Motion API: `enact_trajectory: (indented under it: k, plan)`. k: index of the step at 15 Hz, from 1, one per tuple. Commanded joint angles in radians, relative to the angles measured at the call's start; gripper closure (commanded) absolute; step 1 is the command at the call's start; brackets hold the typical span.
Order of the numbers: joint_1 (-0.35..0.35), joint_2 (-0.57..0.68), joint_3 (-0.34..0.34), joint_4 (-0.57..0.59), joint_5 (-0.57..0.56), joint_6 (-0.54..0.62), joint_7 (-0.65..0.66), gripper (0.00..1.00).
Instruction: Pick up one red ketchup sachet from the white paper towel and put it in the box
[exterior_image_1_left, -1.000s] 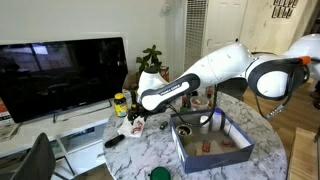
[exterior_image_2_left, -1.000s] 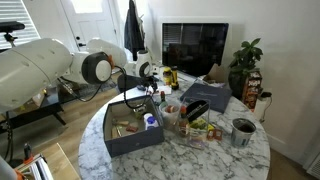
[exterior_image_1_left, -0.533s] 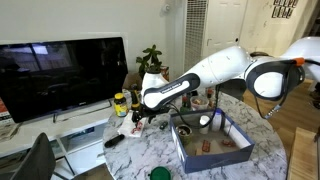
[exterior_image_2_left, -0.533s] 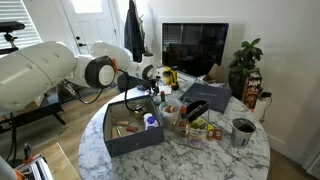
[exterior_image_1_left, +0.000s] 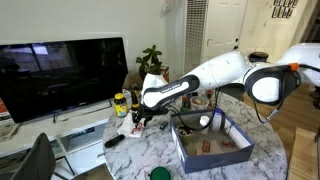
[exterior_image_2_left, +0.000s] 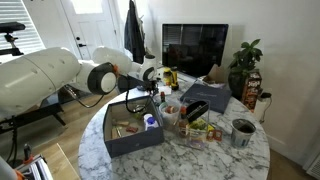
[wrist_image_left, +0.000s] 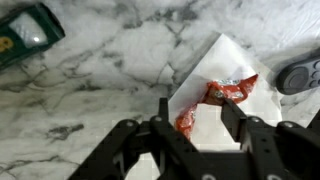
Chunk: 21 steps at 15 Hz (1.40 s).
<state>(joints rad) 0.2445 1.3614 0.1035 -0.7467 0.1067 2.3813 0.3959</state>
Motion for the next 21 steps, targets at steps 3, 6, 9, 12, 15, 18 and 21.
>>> enact_trajectory:
  k: [3, 6, 9, 12, 15, 18, 21]
  plan:
    - [-0.014, 0.047, 0.02, 0.08, 0.008, 0.007, -0.024, 0.4]
    - [-0.014, 0.054, 0.014, 0.089, 0.003, 0.003, -0.021, 0.54]
    - [-0.013, 0.058, 0.011, 0.088, -0.001, -0.006, -0.022, 0.55]
    - [-0.012, 0.062, 0.009, 0.09, -0.003, -0.004, -0.022, 0.72]
    - [-0.011, 0.055, 0.004, 0.088, -0.006, -0.005, -0.017, 0.9]
    - [-0.01, 0.041, -0.001, 0.084, -0.009, -0.016, -0.012, 1.0]
    - [-0.008, 0.029, -0.01, 0.087, -0.012, -0.029, 0.002, 1.0]
